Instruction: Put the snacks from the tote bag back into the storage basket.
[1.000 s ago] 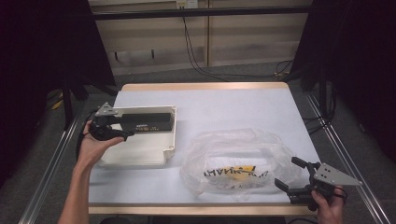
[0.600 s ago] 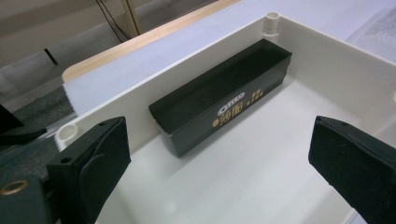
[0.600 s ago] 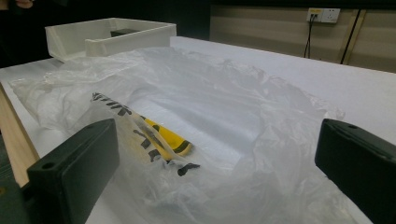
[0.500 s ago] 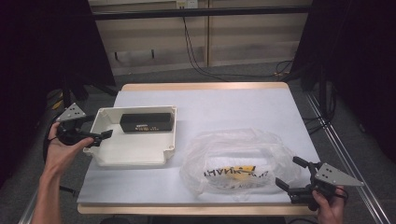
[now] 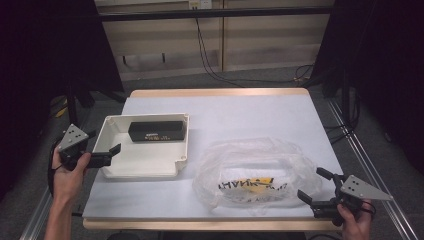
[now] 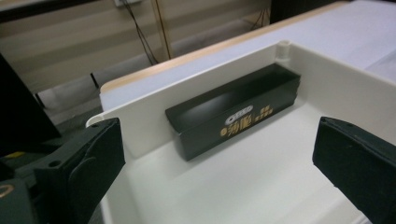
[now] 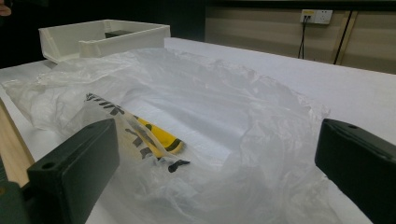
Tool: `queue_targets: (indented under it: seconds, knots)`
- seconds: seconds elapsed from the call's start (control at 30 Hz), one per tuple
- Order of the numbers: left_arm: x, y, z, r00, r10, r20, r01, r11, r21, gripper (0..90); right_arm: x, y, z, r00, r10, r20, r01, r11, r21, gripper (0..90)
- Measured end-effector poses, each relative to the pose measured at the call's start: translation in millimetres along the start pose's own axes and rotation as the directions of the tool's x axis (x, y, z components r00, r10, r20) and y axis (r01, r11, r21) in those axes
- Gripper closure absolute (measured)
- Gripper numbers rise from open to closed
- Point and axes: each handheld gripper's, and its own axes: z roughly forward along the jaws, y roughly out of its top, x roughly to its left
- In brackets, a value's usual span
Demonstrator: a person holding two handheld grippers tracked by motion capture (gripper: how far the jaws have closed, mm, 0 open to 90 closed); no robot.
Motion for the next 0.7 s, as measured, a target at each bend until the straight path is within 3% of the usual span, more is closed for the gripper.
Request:
queue_targets:
  seconds: [0.07,0.1,0.17,0.27,0.3,0.43,0.5,0.63,0.7]
  knots:
    - [-7.9,-1.7,-2.3,0.9992,-0.039,0.002,0.039,0.9984,-0.042,2.5,0.3,0.1,0.0,1.0,-0.003,0.006,0.003,1.0,-0.002,0.0]
    - [-10.9,-2.6,-3.1,0.999,-0.044,0.0,0.044,0.9982,-0.04,2.7,0.5,0.2,-0.1,1.0,-0.002,0.006,0.002,1.0,-0.004,0.0]
    - [-21.7,-5.2,-3.5,0.9994,-0.02,-0.029,0.019,0.9989,-0.042,2.7,0.5,0.1,0.2,1.0,-0.004,0.003,0.004,1.0,-0.002,0.0]
    - [-34.2,-8.2,-4.1,0.9993,-0.038,0.003,0.038,0.9985,-0.038,2.5,0.4,0.1,0.5,0.9999,-0.011,0.001,0.011,1.0,0.0,0.0]
    - [-37.9,-8.6,-4.7,0.9994,-0.034,-0.003,0.034,0.9989,-0.034,2.3,-0.2,0.2,0.7,0.9998,-0.02,0.004,0.02,1.0,-0.001,0.0]
    - [-55.8,-7.8,-5.5,0.9991,0.0,0.043,0.003,0.9985,-0.055,2.3,-0.1,0.1,0.8,0.9999,-0.01,0.007,0.01,1.0,-0.001,0.0]
    - [-64.6,-5.8,-5.3,0.999,0.034,0.031,-0.032,0.9978,-0.059,2.3,-0.9,-0.1,0.5,1.0,-0.002,0.009,0.002,1.0,0.001,0.0]
    - [-81.5,-4.6,-3.9,0.9983,0.057,0.017,-0.056,0.997,-0.054,2.0,-1.5,-0.3,-0.3,0.9999,-0.005,0.012,0.005,1.0,-0.003,0.0]
    - [-88.9,-6.5,-0.2,0.9994,0.032,0.008,-0.031,0.9974,-0.065,1.9,-1.6,-0.1,-0.3,0.9999,0.0,0.01,0.0,1.0,-0.001,0.0]
